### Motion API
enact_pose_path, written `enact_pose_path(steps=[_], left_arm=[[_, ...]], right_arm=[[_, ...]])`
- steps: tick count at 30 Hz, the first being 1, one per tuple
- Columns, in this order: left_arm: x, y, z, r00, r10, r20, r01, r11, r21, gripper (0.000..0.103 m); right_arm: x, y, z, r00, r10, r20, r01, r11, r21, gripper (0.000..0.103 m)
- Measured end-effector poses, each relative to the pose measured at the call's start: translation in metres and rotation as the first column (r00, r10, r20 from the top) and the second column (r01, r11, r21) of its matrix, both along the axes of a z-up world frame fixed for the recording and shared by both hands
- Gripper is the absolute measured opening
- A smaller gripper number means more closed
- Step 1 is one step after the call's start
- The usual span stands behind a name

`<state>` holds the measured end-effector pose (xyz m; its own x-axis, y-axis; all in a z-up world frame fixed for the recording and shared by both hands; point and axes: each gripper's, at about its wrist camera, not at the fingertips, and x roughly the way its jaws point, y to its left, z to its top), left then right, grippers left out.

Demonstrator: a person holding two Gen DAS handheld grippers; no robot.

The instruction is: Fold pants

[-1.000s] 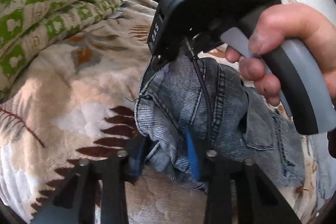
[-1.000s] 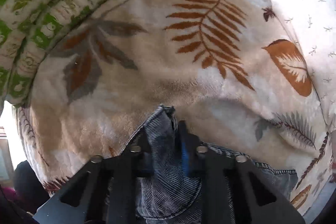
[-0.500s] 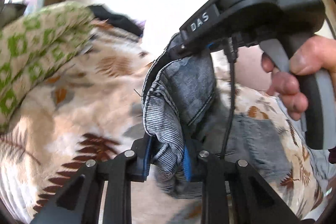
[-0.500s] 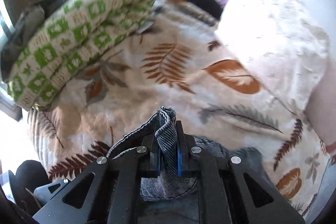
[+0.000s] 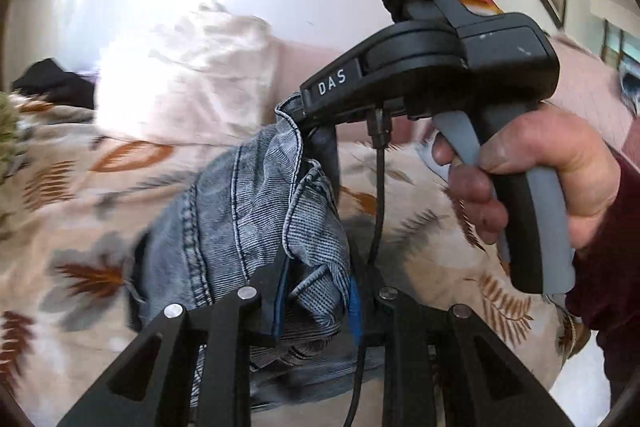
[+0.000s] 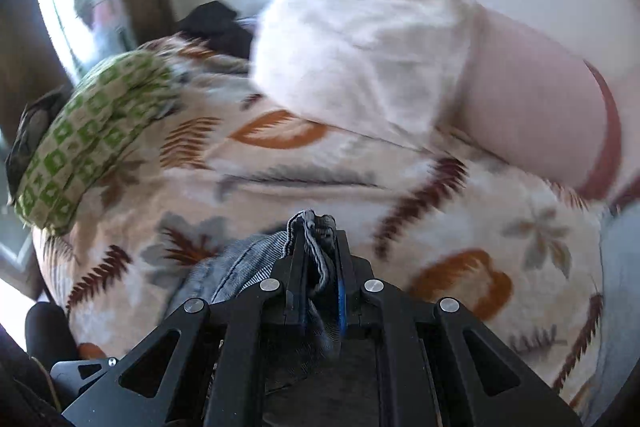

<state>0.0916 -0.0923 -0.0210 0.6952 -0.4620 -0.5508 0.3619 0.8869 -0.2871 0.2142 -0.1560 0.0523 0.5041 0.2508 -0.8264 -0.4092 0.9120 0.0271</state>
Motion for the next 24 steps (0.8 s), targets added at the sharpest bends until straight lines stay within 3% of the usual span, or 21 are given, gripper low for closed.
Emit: enact_pose_path(steps=[6,13,16,18,21,24], left_arm=[[0.022,-0.066,-0.027,0.994,-0.073,-0.076,0.076,0.997,0.034,0.026],[0.030,-0.107,-0.055,0.982,-0.154,-0.112,0.167,0.979,0.119,0.026],[0.020,-0.112,-0.058,0.978,-0.193,-0.082,0.204,0.965,0.166,0.030],[0.006,-0.113,-0.051,0.970,-0.238,-0.050,0.243,0.953,0.182,0.039],[-0.028,-0.104,-0.034,0.944,-0.330,0.028,0.314,0.919,0.238,0.056],[-0.070,-0.081,-0.009,0.907,-0.390,0.156,0.328,0.889,0.319,0.064]], right_arm=[[0.011,-0.085,-0.027,0.993,-0.113,-0.032,0.115,0.990,0.079,0.009],[0.016,-0.155,-0.073,0.967,-0.229,-0.108,0.243,0.960,0.137,0.009],[0.009,-0.170,-0.085,0.958,-0.247,-0.143,0.270,0.947,0.174,0.010],[0.005,-0.177,-0.086,0.950,-0.273,-0.150,0.299,0.935,0.192,0.022],[-0.004,-0.198,-0.075,0.931,-0.318,-0.180,0.358,0.895,0.266,0.028],[-0.030,-0.210,-0.047,0.932,-0.344,-0.110,0.361,0.886,0.292,0.030]])
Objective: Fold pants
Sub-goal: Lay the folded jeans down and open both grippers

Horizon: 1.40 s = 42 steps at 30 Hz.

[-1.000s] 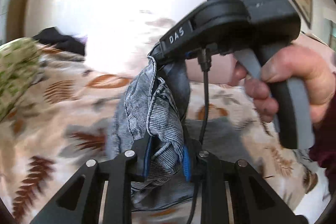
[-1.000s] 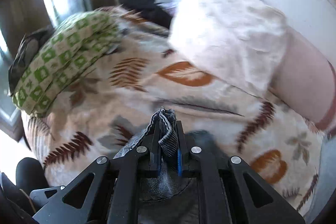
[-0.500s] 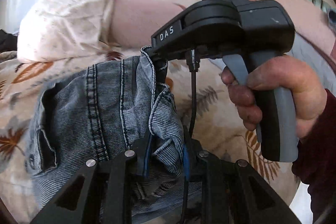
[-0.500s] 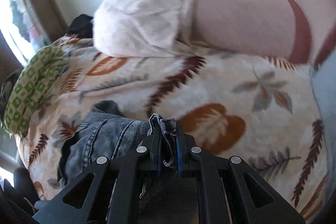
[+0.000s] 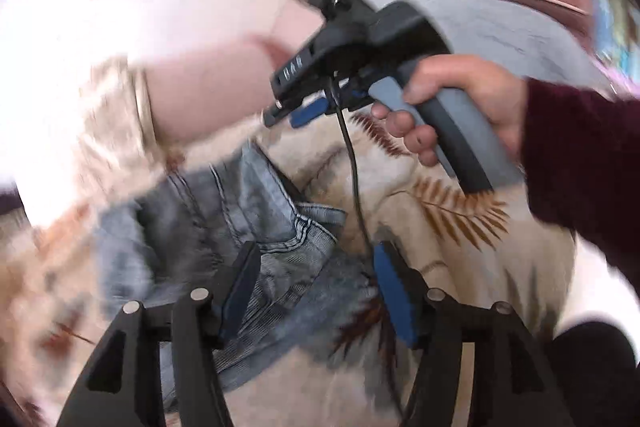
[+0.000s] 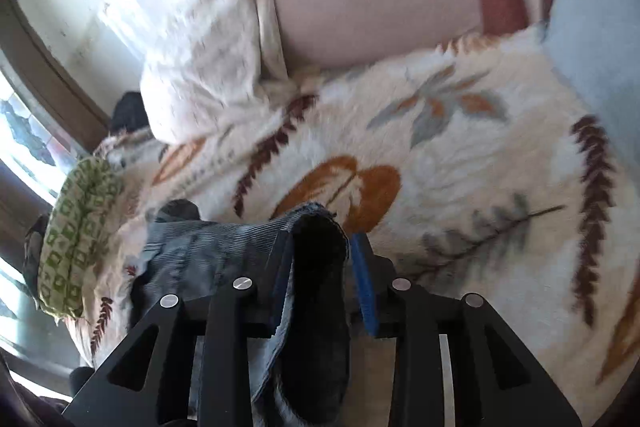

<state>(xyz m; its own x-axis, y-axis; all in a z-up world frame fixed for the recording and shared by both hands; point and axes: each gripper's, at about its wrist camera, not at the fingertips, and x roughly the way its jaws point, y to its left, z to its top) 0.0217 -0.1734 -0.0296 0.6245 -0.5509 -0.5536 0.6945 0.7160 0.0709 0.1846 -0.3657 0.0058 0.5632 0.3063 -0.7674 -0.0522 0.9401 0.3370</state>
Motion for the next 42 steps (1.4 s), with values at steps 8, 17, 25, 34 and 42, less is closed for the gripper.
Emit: enact_pose_path(steps=[8,17,25,34,42], left_arm=[[0.023,0.093,0.023,0.971,0.232,0.063,-0.236,0.971,0.050,0.078],[0.106,0.123,0.010,0.914,0.405,-0.023,-0.404,0.914,0.030,0.078],[0.129,0.087,-0.026,0.938,0.337,-0.077,-0.330,0.940,0.092,0.078],[0.146,0.083,-0.077,0.909,0.349,-0.226,-0.319,0.934,0.159,0.081],[0.142,0.098,-0.063,0.874,0.412,-0.258,-0.395,0.911,0.117,0.091]], right_arm=[[-0.070,0.031,0.059,0.989,0.008,0.146,0.008,0.994,-0.105,0.058],[-0.077,0.097,0.041,0.957,-0.039,0.288,0.054,0.997,-0.046,0.060],[-0.025,0.107,-0.015,0.983,-0.021,0.184,0.025,1.000,-0.015,0.057],[-0.018,0.104,-0.077,0.999,-0.045,-0.023,0.041,0.991,-0.128,0.061],[-0.036,0.100,-0.064,0.998,-0.057,-0.030,0.054,0.992,-0.113,0.066]])
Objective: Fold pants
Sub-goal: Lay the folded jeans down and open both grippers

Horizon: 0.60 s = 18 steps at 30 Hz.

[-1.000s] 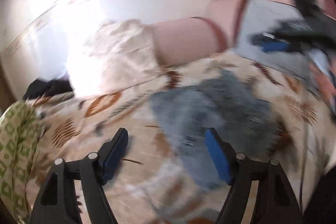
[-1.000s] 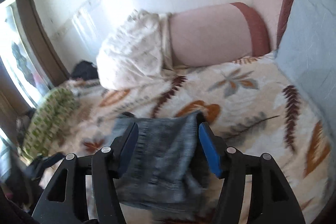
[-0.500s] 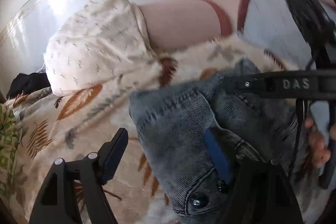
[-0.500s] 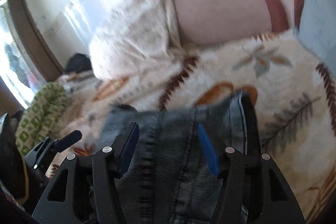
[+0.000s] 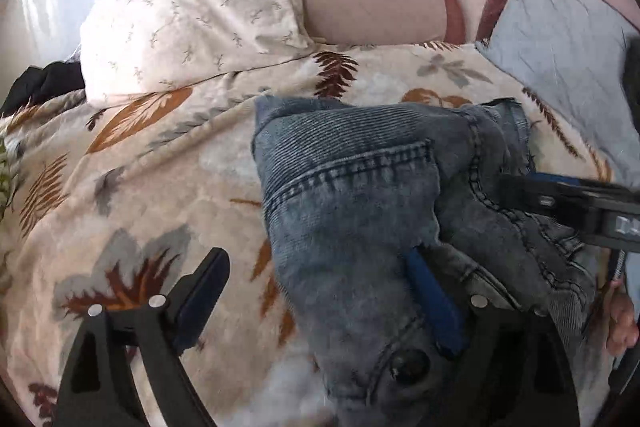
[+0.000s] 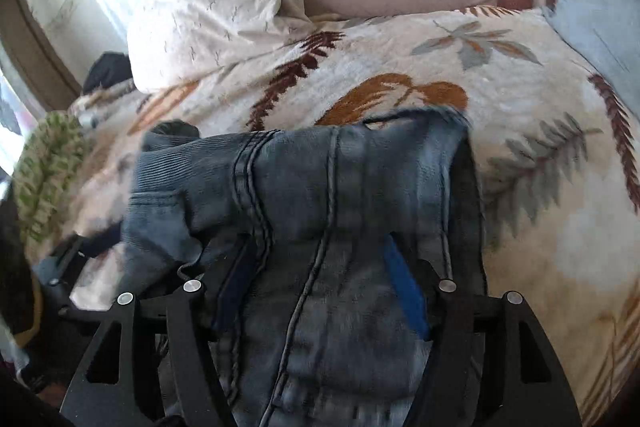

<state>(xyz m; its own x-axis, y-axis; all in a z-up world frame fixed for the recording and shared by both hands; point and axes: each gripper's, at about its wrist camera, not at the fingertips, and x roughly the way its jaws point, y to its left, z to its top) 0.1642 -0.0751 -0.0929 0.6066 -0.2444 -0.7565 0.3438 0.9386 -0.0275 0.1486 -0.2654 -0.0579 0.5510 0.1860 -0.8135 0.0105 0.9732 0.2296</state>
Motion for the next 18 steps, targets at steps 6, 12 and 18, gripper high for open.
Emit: enact_pose_path(steps=[6,12,18], left_arm=[[-0.049,-0.003,0.034,0.990,-0.060,0.125,0.052,0.996,0.070,0.091],[-0.081,-0.022,0.011,0.971,-0.142,0.193,0.089,0.962,0.259,0.091],[-0.070,-0.013,-0.002,0.985,-0.097,0.140,0.068,0.978,0.197,0.093]], right_arm=[[-0.057,0.002,0.033,0.995,0.024,0.094,-0.020,0.999,-0.041,0.067],[-0.076,0.012,0.018,0.998,0.052,0.043,-0.047,0.994,-0.101,0.067],[-0.079,0.013,0.002,0.997,0.068,0.020,-0.065,0.991,-0.117,0.068]])
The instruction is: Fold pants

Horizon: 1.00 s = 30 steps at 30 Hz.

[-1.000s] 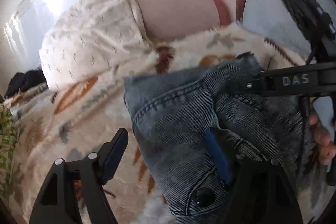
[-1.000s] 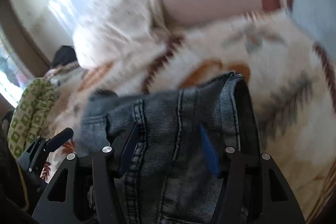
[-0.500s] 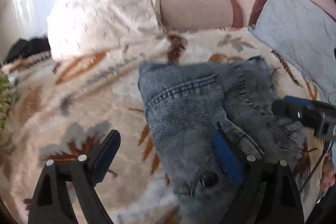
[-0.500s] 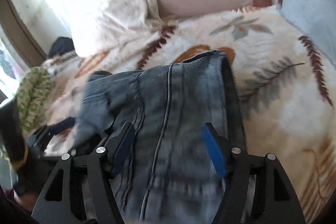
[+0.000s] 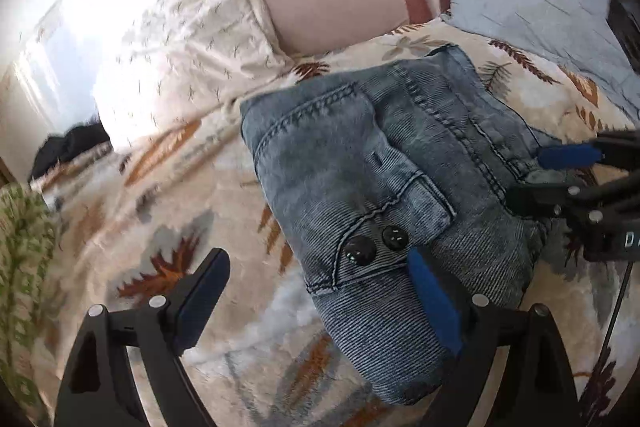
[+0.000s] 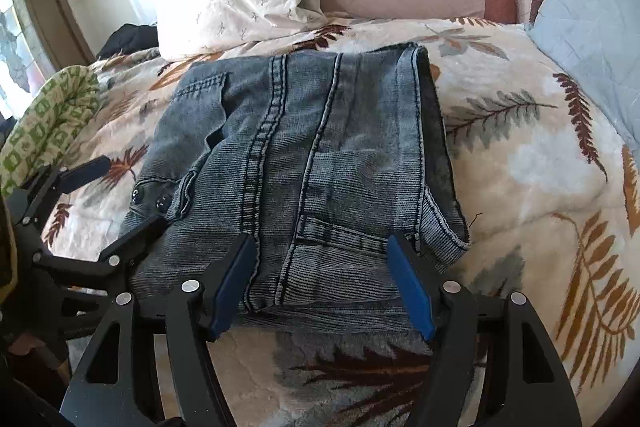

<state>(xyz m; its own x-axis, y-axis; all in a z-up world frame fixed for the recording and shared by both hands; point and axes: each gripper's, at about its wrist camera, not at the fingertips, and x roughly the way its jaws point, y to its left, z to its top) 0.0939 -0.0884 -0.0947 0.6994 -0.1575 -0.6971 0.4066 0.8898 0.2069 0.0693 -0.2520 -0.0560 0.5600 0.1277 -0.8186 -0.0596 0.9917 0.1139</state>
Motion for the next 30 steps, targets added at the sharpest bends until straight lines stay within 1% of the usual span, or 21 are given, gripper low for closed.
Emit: enact_pose_path(steps=[2,6,7,9,10,12,16,20,23,26,30], left_arm=[[-0.001,0.001,-0.002,1.000,0.014,0.005,-0.014,1.000,-0.007,0.095],[-0.002,0.001,-0.003,0.999,0.026,0.020,-0.026,1.000,-0.004,0.097],[-0.002,0.001,-0.004,0.999,0.029,0.020,-0.029,1.000,-0.004,0.097],[-0.002,0.001,-0.004,0.999,0.033,0.023,-0.033,0.999,-0.004,0.098],[-0.002,0.001,-0.004,0.999,0.035,0.023,-0.035,0.999,-0.004,0.100],[0.001,0.002,-0.005,0.999,0.044,0.018,-0.044,0.999,-0.010,0.102],[0.005,0.006,-0.005,0.999,0.054,-0.005,-0.054,0.998,-0.038,0.103],[0.005,0.005,-0.003,0.998,0.055,-0.005,-0.055,0.998,-0.037,0.103],[0.008,0.006,-0.002,0.998,0.057,-0.017,-0.058,0.997,-0.047,0.103],[0.009,0.007,-0.002,0.998,0.057,-0.026,-0.059,0.997,-0.054,0.103],[0.011,0.006,0.002,0.998,0.051,-0.043,-0.054,0.997,-0.059,0.103]], right_arm=[[0.001,0.000,-0.003,1.000,0.005,-0.004,-0.005,1.000,-0.001,0.068],[0.003,0.001,-0.004,1.000,0.003,-0.015,-0.003,1.000,-0.007,0.070],[0.004,0.001,-0.005,1.000,0.004,-0.019,-0.004,1.000,-0.005,0.071],[0.006,0.003,-0.006,0.999,0.015,-0.033,-0.015,1.000,-0.001,0.077],[0.007,0.005,-0.006,0.999,0.020,-0.037,-0.020,1.000,-0.009,0.078],[0.008,0.008,-0.008,0.999,0.027,-0.040,-0.028,0.999,-0.024,0.082],[0.010,0.010,-0.007,0.998,0.034,-0.050,-0.035,0.999,-0.025,0.086],[0.012,0.012,-0.004,0.996,0.051,-0.067,-0.053,0.998,-0.037,0.088],[0.017,0.009,0.003,0.994,0.047,-0.097,-0.047,0.999,-0.008,0.088],[0.022,0.002,0.009,0.992,0.033,-0.118,-0.028,0.999,0.046,0.088],[0.024,-0.003,0.025,0.996,0.042,-0.083,-0.034,0.994,0.104,0.088]])
